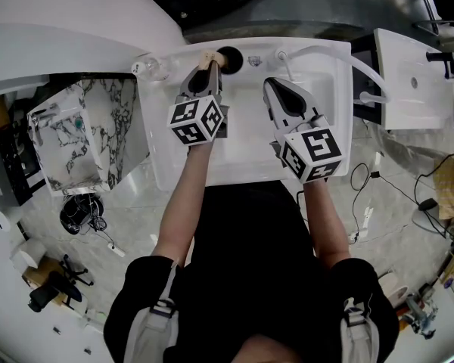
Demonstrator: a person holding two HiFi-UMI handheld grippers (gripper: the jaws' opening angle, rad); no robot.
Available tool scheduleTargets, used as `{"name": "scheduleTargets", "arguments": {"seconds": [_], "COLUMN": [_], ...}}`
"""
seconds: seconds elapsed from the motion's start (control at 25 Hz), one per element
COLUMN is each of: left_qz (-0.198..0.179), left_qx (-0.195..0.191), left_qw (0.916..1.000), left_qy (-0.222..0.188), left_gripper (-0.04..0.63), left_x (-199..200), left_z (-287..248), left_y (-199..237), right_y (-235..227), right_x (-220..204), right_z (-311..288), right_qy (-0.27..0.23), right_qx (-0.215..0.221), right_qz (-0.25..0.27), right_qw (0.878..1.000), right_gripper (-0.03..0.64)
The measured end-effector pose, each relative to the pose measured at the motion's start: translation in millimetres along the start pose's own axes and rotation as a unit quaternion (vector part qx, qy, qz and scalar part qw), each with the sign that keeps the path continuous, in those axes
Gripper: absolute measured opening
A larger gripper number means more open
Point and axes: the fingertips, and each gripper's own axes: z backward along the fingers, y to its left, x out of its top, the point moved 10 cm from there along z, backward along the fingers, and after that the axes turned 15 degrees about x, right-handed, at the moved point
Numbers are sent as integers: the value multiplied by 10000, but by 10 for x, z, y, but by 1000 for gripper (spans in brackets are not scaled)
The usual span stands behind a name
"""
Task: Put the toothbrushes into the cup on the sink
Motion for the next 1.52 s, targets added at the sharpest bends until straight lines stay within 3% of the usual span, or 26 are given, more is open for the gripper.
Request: {"name": "scheduleTargets", "arguments": {"seconds": [0.12,0.36,1.52], "left_qz": [-30,-71,-113], "left_qx": [14,9,218], "left_qw": [10000,9999,9983], "left_qy": [32,76,-537], "left_gripper": [69,78,57], "left_x": [-3,11,-1], "left_z": [-4,28,819], "left_y": [-4,-8,-270], "right_y": [-4,11,249], "right_x": [4,27,-16], "right_z": [13,46,461], "right_qy": [-11,-46,-317], "right_qx": [-6,-5,494], "right_qz": [8,37,376], "right_qw": [10000,10000,9976], "right_gripper": [32,32,32]}}
